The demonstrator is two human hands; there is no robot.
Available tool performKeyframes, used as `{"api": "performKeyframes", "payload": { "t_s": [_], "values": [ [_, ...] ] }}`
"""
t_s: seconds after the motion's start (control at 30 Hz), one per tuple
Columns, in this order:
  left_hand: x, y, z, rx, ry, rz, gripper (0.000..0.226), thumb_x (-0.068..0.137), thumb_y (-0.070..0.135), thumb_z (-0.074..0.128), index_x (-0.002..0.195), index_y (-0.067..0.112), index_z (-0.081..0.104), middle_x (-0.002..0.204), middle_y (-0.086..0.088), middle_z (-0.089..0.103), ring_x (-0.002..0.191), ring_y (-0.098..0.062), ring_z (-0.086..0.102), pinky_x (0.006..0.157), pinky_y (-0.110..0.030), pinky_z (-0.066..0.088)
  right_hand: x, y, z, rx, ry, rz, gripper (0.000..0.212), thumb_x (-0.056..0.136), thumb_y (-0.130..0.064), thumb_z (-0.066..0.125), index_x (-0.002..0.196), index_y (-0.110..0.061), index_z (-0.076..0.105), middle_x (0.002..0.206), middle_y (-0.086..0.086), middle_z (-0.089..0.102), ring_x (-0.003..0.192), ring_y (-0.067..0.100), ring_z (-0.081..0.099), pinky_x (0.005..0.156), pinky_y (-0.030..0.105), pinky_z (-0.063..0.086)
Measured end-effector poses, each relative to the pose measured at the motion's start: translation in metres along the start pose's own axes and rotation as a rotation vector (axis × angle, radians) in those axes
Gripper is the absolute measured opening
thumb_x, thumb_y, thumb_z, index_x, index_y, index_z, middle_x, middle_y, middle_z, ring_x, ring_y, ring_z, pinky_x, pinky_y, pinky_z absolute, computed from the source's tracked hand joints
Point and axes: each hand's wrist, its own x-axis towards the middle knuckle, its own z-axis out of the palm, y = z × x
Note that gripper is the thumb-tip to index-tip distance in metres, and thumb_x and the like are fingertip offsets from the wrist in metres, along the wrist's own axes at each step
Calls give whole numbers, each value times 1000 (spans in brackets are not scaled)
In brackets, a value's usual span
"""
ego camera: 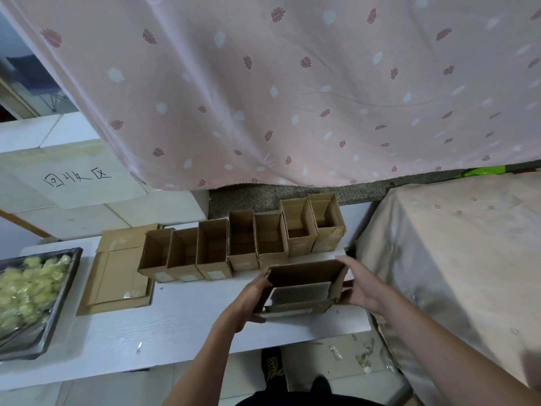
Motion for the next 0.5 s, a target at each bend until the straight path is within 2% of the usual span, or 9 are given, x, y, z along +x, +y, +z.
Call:
{"api": "performKeyframes", "payload": {
  "t_s": [0.07, 0.1, 0.2, 0.23, 0.3, 0.33, 0.4, 0.47, 0.5],
  "values": [
    [-4, 1, -3, 59, -6, 33, 26, 99, 60, 40, 120, 52, 53, 131, -4, 52, 109, -25, 56, 83, -33, 56, 2, 0, -12, 131, 33, -1, 53, 89, -55, 64, 122, -14, 57, 118, 29, 65, 106, 46, 66, 84, 57, 57],
    [-6, 1, -6, 92, -9, 49, 31, 95, 66, 41, 118, 54, 58, 128, -2, 54, 106, -23, 56, 80, -28, 53, 3, 1, -18, 170, 88, 2, 51, 92, -52, 62, 119, -10, 58, 120, 28, 63, 106, 45, 65, 82, 54, 58],
    [-4, -7, -8, 218, -26, 97, 45, 78, 75, 44, 106, 53, 71, 115, 3, 63, 92, -17, 59, 73, -27, 50, 11, 6, -36, 165, 238, 42, 26, 99, -23, 60, 101, 3, 58, 121, 29, 60, 98, 39, 66, 67, 45, 61],
    [-2, -10, -7, 253, -26, 101, 47, 76, 77, 48, 107, 49, 72, 121, 6, 64, 97, -16, 61, 80, -30, 54, 15, 9, -40, 108, 267, 78, 24, 97, -15, 63, 105, 7, 59, 118, 29, 62, 92, 36, 67, 61, 40, 60],
    [3, -20, 0, 378, -18, 124, 60, 81, 77, 50, 125, 40, 68, 140, 11, 54, 121, -19, 57, 100, -31, 48, 19, 16, -40, -60, 319, 153, 42, 89, -8, 73, 122, 9, 55, 112, 25, 66, 87, 33, 68, 54, 33, 57],
    [5, -26, 5, 461, -4, 144, 68, 83, 76, 47, 134, 34, 63, 147, 8, 50, 129, -21, 52, 104, -29, 42, 21, 19, -38, -136, 349, 172, 48, 85, -5, 76, 126, 7, 54, 109, 23, 67, 87, 32, 68, 54, 31, 56],
    [10, -34, 14, 549, 35, 167, 77, 80, 75, 42, 139, 28, 58, 149, 5, 51, 132, -23, 51, 103, -29, 40, 27, 26, -35, -295, 433, 162, 51, 81, -2, 79, 125, 6, 55, 99, 19, 66, 87, 30, 65, 60, 30, 57],
    [17, -43, 20, 612, 30, 190, 59, 87, 66, 46, 135, 35, 61, 149, 6, 50, 137, -23, 46, 106, -29, 38, 35, 34, -33, -457, 511, 142, 53, 81, -5, 80, 125, 6, 52, 88, 11, 59, 86, 28, 59, 71, 33, 53],
    [22, -47, 22, 668, 9, 204, 49, 92, 61, 46, 135, 40, 60, 154, 5, 44, 143, -24, 37, 112, -31, 33, 38, 37, -32, -511, 537, 141, 55, 81, -7, 81, 125, 6, 52, 85, 8, 56, 84, 26, 57, 71, 33, 49]
  ]
}}
